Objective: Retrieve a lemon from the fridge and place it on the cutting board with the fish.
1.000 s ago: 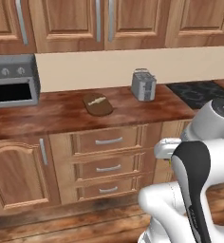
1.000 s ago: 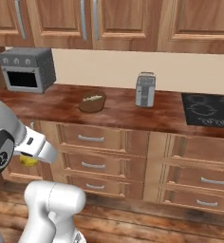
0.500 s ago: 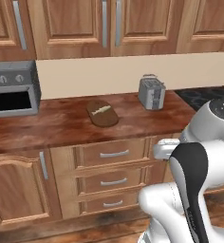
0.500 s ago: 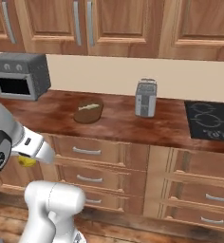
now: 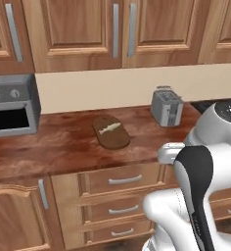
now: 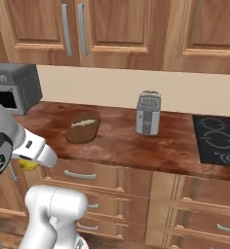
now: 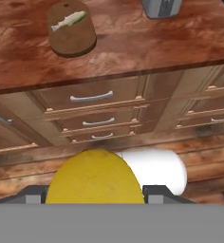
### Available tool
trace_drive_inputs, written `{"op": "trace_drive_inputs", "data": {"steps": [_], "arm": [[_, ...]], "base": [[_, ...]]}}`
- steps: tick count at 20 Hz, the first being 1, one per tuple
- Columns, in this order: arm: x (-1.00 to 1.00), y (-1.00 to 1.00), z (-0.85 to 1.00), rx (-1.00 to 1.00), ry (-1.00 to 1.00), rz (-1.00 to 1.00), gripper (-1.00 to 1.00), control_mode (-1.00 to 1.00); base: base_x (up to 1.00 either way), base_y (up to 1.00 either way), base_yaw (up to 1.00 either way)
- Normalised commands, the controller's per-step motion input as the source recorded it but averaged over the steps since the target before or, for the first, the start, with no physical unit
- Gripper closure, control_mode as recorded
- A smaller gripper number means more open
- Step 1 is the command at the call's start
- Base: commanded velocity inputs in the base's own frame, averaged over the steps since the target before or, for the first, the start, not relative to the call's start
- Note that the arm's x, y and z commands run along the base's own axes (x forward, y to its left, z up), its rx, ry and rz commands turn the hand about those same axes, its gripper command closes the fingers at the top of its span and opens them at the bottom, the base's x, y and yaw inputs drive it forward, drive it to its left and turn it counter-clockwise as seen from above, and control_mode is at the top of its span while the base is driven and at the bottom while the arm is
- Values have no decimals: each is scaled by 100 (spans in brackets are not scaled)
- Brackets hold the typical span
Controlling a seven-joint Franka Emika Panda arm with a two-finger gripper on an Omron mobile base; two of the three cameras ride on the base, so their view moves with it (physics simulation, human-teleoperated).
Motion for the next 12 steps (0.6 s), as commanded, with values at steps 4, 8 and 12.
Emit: {"op": "trace_drive_inputs", "data": {"steps": [4,8,12], "arm": [[0,0,0,0,0,0,100,100],[0,0,0,0,0,0,100,100],[0,0,0,0,0,0,100,100]], "base": [[45,11,0],[40,31,0],[33,35,-1]]}}
